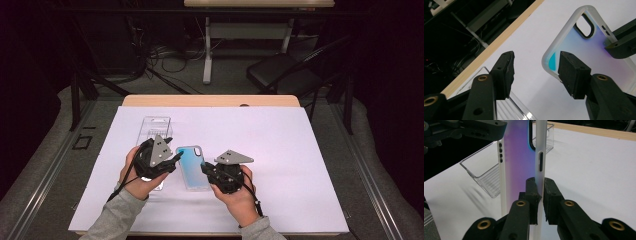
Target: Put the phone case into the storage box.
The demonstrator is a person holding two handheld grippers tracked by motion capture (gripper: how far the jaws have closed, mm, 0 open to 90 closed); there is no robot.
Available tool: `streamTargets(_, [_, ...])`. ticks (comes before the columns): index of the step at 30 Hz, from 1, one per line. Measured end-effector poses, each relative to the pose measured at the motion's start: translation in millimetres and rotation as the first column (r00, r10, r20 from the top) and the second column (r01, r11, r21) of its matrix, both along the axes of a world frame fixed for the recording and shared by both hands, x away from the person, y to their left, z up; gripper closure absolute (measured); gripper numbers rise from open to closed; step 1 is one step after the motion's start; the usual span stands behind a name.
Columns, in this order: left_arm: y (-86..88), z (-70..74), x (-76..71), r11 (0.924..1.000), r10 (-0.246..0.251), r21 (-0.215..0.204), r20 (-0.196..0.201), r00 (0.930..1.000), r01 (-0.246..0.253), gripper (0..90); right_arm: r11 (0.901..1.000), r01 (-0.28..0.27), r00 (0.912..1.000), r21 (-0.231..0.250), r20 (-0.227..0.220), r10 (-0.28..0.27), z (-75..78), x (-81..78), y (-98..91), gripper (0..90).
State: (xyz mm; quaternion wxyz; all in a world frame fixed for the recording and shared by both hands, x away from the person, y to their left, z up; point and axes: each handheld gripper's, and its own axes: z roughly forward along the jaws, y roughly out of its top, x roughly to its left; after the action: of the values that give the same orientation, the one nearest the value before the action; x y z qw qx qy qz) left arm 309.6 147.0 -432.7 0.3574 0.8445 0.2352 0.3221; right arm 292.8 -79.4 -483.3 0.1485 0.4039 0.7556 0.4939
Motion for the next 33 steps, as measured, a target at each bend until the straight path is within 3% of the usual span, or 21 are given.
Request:
streamTargets(17, [-1.5,-1.3,-0.9,0.9994,-0.031,0.013,-0.026,0.9992,0.032,66.9,1.0000,-0.006,1.0000,-0.004,0.000,0.006,-0.5,0.5,0.8,83.6])
streamTargets(33, [-1.9,-0.8,-1.9,0.9984,-0.049,0.023,-0.044,0.9978,0.051,76.7,0.9999,-0.011,0.9999,-0.011,0.002,0.011,-1.6,0.5,1.8,83.6])
